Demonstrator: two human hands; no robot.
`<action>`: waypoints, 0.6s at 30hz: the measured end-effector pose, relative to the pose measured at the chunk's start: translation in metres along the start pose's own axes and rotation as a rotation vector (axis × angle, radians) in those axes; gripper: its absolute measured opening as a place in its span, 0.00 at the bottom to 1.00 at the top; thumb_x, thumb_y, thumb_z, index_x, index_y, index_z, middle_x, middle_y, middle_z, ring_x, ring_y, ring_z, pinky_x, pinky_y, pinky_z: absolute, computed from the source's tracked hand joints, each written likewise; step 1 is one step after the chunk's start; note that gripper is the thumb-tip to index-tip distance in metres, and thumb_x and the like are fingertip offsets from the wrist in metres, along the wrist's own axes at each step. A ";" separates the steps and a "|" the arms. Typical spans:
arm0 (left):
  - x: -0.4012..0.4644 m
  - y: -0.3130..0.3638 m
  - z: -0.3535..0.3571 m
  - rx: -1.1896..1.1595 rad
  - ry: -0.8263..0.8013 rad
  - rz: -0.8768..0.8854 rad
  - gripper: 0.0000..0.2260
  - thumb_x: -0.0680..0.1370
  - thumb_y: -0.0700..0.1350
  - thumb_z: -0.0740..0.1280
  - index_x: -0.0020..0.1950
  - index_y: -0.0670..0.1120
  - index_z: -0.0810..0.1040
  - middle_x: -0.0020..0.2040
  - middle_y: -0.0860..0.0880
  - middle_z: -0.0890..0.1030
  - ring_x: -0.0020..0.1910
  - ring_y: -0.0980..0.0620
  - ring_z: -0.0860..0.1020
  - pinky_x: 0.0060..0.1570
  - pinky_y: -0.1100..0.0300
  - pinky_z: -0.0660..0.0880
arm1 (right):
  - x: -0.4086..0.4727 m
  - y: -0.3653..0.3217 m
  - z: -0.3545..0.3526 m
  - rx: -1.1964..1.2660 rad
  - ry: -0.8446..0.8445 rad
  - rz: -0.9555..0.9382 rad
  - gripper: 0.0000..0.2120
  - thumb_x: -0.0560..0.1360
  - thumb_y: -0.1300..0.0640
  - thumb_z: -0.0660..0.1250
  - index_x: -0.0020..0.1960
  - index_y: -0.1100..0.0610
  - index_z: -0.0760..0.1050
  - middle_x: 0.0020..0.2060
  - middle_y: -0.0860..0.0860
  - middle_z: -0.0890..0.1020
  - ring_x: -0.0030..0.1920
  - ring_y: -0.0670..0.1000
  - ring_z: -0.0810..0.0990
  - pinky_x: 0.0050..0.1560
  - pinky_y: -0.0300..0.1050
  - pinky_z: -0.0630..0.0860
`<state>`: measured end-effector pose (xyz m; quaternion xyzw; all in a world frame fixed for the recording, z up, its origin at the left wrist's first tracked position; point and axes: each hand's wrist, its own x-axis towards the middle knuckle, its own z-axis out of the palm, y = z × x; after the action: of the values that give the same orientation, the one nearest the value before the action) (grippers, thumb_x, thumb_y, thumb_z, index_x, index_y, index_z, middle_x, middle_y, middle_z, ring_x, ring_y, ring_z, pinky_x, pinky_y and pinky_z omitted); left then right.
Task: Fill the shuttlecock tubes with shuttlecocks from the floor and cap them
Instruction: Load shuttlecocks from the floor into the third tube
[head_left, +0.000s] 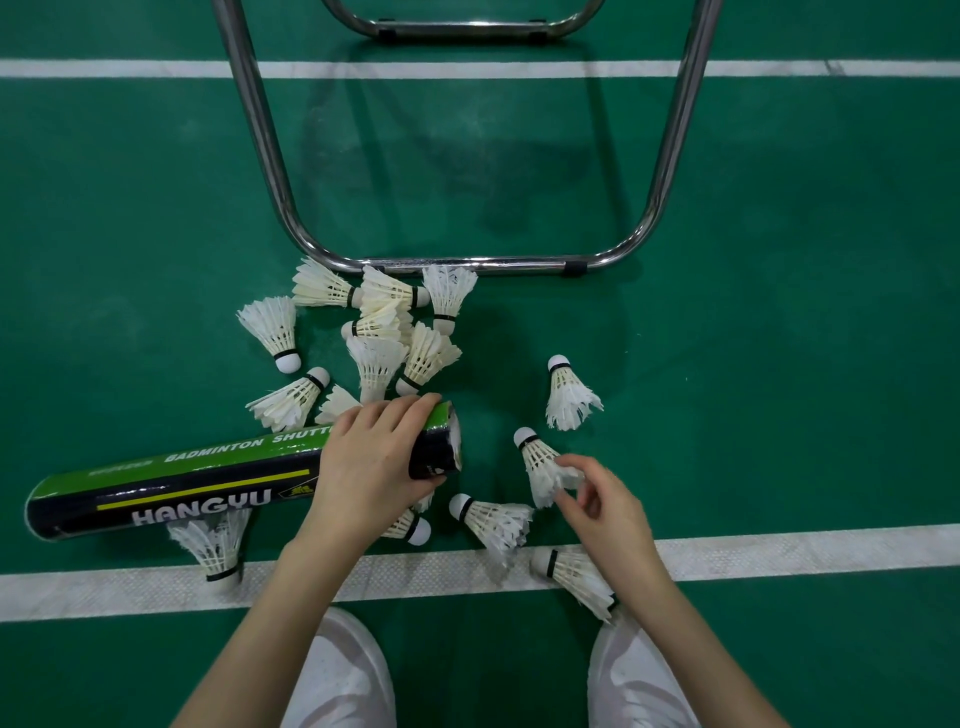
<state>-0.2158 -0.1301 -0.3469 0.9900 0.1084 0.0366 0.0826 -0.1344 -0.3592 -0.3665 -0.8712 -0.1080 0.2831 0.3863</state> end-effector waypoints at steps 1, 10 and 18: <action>0.000 0.000 0.000 0.000 -0.001 0.001 0.36 0.58 0.54 0.79 0.63 0.45 0.73 0.54 0.48 0.80 0.49 0.44 0.79 0.49 0.50 0.74 | -0.002 0.000 0.000 0.045 -0.021 0.019 0.13 0.75 0.59 0.65 0.58 0.46 0.74 0.35 0.48 0.73 0.35 0.47 0.72 0.38 0.39 0.70; -0.002 0.002 0.001 -0.001 0.000 0.008 0.37 0.56 0.53 0.80 0.62 0.45 0.74 0.54 0.47 0.80 0.49 0.44 0.79 0.48 0.50 0.74 | -0.007 -0.020 -0.001 0.317 -0.016 0.046 0.11 0.76 0.57 0.64 0.57 0.46 0.76 0.54 0.41 0.79 0.48 0.36 0.78 0.51 0.33 0.74; -0.004 0.008 -0.003 -0.021 0.000 0.044 0.36 0.58 0.53 0.79 0.63 0.45 0.72 0.55 0.48 0.80 0.50 0.44 0.79 0.49 0.50 0.74 | -0.002 -0.056 -0.008 0.644 0.003 -0.064 0.10 0.76 0.66 0.62 0.49 0.54 0.77 0.46 0.48 0.82 0.47 0.40 0.80 0.47 0.30 0.74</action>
<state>-0.2187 -0.1384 -0.3424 0.9912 0.0860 0.0397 0.0922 -0.1297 -0.3265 -0.3204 -0.7008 -0.0398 0.2892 0.6509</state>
